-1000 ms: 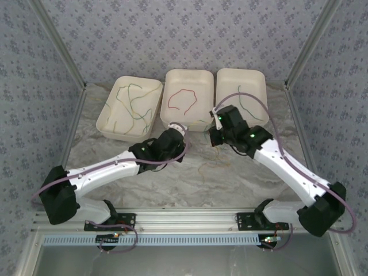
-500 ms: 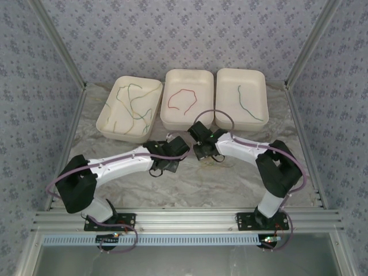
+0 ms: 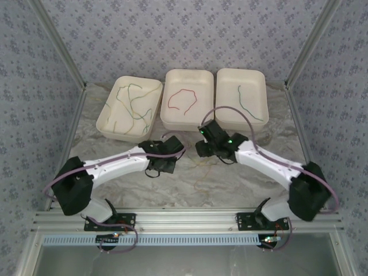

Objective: Untangle the cables

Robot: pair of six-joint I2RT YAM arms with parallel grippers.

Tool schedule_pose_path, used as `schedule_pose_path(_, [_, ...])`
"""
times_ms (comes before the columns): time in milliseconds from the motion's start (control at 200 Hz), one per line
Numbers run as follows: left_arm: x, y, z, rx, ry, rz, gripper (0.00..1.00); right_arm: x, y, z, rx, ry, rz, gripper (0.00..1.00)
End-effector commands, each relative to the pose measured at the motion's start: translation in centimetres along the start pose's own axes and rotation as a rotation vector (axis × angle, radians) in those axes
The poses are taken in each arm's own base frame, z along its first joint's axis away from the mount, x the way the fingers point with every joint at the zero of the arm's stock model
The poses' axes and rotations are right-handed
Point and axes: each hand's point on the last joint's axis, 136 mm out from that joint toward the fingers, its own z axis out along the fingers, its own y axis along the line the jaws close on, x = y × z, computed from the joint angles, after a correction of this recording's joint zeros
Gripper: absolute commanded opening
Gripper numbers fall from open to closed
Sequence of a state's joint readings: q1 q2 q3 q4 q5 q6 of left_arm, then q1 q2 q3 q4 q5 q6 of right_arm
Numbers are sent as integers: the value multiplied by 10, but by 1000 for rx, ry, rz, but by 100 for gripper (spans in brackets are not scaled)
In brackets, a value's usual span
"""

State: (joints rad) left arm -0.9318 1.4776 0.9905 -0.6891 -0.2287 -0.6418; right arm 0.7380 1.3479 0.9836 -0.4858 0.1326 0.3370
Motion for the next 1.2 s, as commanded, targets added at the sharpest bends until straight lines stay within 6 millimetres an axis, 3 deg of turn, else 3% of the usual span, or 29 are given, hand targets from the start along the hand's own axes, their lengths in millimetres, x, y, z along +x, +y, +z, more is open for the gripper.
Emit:
schedule_pose_path(0, [-9,-21,-7,172,-28,-107,0,11,0,-21,-100,-17,133,51])
schedule_pose_path(190, [-15,-27,-11,290,-58,-222,0,27,-8,-36,-212,-70,357,50])
schedule_pose_path(390, [-19,-29,-15,376,-80,-297,0,60,9,-2,-430,-160,760,50])
schedule_pose_path(580, [-19,-30,-18,400,-83,-310,0,37,18,-15,-525,-303,830,52])
schedule_pose_path(720, [-20,-31,-21,409,-92,-317,0,35,26,-20,-545,-332,864,51])
schedule_pose_path(944, [-22,-32,-28,432,-102,-321,0,17,22,-28,-516,-410,868,50])
schedule_pose_path(1194, [-20,-32,-32,445,-107,-322,0,-5,31,-19,-516,-407,868,43])
